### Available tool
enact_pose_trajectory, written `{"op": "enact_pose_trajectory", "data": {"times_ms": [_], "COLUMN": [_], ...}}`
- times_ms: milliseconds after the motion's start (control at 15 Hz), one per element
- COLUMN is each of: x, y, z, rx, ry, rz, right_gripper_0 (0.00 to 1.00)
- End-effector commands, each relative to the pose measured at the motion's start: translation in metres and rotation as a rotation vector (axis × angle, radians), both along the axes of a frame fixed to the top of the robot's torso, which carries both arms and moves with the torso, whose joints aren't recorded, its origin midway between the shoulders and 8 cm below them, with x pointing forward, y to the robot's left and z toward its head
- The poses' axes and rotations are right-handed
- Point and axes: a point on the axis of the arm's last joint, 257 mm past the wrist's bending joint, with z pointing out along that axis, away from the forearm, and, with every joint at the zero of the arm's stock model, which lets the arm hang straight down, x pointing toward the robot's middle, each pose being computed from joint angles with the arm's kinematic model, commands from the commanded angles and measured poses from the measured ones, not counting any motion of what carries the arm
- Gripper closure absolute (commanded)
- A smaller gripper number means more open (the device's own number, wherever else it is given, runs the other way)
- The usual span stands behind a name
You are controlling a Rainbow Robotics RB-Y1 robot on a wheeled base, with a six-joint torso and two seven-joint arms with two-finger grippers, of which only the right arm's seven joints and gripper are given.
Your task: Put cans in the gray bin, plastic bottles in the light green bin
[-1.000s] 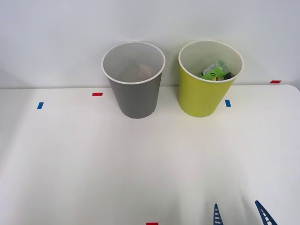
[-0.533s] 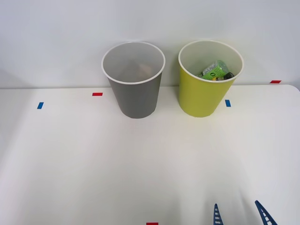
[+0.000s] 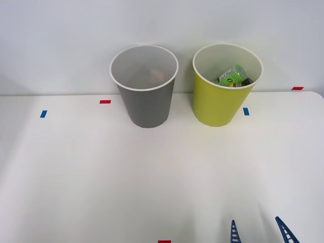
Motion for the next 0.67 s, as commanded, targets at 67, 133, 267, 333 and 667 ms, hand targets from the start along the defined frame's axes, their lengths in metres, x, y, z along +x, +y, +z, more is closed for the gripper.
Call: {"op": "enact_pose_trajectory", "data": {"times_ms": [67,133,267,333,667], "x": [0.0000,0.0000,0.0000,0.0000,0.0000], "y": [0.0000,0.0000,0.0000,0.0000,0.0000], "z": [0.0000,0.0000,0.0000,0.0000,0.0000], "rx": [0.000,0.000,0.000,0.000,0.000], "ry": [0.000,0.000,0.000,0.000,0.000], "rz": [0.000,0.000,0.000,0.000,0.000], "right_gripper_0": [0.00,0.00,0.00,0.00,0.00]}}
